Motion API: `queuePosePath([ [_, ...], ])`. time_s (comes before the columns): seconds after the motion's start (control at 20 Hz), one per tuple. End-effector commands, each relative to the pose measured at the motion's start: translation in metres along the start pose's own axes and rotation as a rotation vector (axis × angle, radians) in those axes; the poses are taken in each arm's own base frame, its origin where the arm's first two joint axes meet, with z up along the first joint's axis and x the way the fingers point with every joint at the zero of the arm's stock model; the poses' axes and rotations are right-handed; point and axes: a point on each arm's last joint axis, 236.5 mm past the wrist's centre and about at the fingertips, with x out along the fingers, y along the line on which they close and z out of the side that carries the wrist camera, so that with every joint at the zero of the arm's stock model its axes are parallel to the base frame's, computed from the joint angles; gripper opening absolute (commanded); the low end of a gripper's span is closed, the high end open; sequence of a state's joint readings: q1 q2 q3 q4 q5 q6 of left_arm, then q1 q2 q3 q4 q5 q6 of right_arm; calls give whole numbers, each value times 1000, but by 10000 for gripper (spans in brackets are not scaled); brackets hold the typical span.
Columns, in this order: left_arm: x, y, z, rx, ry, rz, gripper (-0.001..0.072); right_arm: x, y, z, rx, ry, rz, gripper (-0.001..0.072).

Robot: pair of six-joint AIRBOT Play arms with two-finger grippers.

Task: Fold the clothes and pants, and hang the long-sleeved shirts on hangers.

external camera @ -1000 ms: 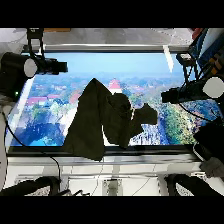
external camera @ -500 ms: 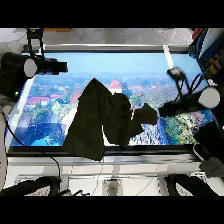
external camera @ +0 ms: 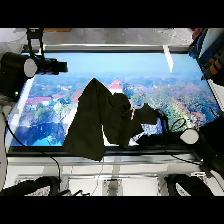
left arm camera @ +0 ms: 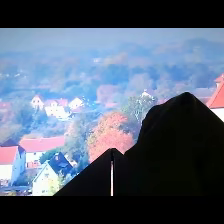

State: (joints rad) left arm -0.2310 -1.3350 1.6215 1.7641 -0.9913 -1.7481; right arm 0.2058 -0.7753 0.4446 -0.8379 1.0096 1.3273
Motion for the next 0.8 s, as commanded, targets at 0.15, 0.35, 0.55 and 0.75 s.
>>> queuePosePath([
  [0.15, 0, 0, 4, 0, -16, -2, 21, 50, -21, -27, 242, 72, 61, 529],
  [0.35, 0, 0, 3, 0, -15, -2, 65, 73, -10, -25, 326, 135, 175, 529],
  [0.55, 0, 0, 3, 0, -12, -2, 539, 83, -6, -7, 350, 153, 203, 529],
  [0.75, 0, 2, -7, 3, 29, 6, 463, 95, 10, -2, 284, 187, 209, 527],
])
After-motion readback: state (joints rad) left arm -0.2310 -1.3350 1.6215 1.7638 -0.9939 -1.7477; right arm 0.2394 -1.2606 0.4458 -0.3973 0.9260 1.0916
